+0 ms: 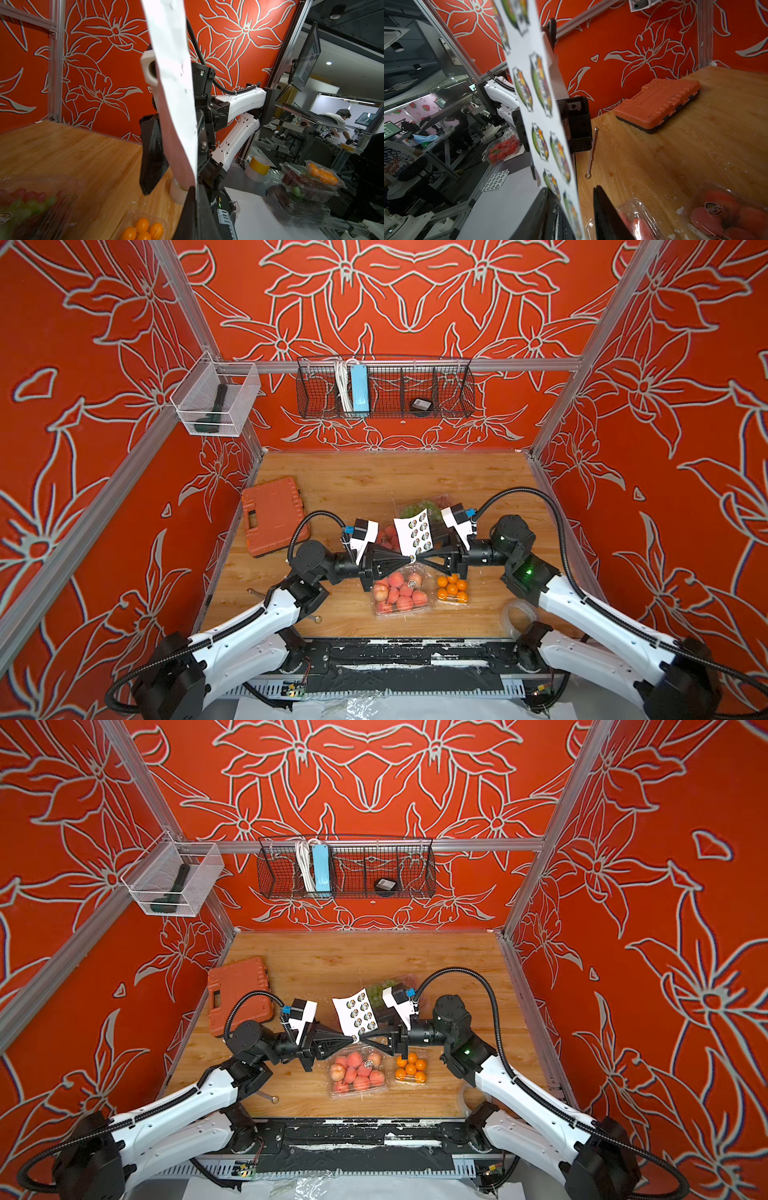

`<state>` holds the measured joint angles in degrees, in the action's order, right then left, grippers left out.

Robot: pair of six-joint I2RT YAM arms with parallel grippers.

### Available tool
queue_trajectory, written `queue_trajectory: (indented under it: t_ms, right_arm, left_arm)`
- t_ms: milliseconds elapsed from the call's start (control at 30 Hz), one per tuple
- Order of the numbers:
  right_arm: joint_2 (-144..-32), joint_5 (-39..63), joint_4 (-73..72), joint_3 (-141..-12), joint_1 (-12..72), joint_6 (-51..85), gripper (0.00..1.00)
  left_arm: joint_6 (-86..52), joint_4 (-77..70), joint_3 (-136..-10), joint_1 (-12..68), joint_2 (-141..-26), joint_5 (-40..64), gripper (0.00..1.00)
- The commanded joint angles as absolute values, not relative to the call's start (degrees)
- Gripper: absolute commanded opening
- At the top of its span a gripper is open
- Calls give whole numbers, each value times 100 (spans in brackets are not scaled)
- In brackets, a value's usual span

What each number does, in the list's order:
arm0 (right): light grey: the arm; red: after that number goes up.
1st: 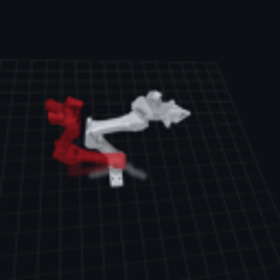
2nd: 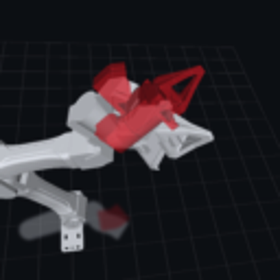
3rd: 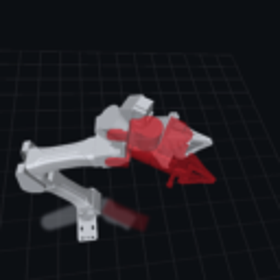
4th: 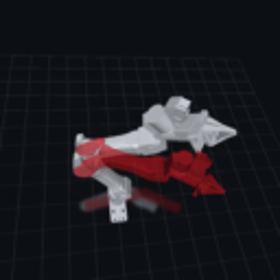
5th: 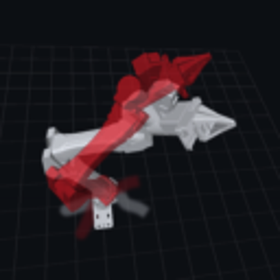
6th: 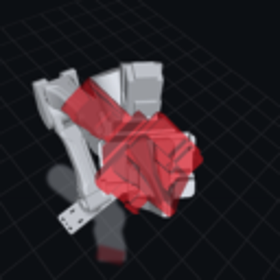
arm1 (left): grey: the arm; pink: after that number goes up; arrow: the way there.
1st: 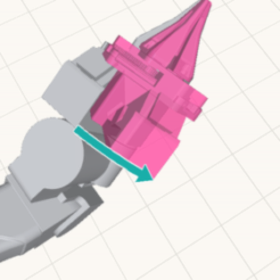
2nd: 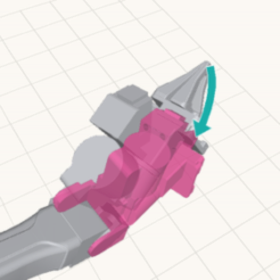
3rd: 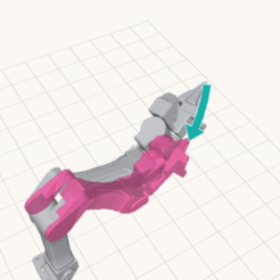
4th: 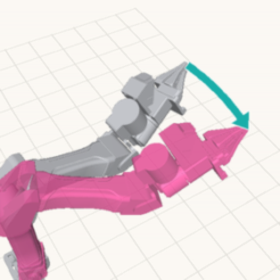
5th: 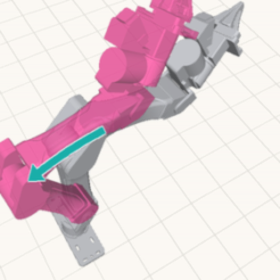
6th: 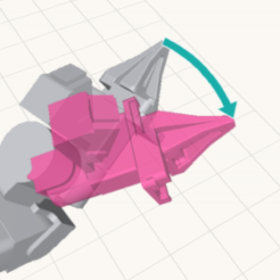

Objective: Label fruit boxes
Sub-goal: Adjust the label sticker.

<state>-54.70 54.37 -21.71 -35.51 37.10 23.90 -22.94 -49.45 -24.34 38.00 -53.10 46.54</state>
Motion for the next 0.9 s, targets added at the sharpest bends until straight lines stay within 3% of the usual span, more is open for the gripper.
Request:
queue_trajectory:
  t_ms: [0, 867]
  right_arm:
    - [-5458, 5529, -2406, -3657, 3749, 2479, 38]
    - [-5721, 5720, -2741, -3687, 3807, 2624, 39]
  left_arm:
    - [-2338, -5173, -2527, 3841, -5309, 4799, 0]
    - [-2020, -4748, -2620, 3867, -5327, 4511, 0]
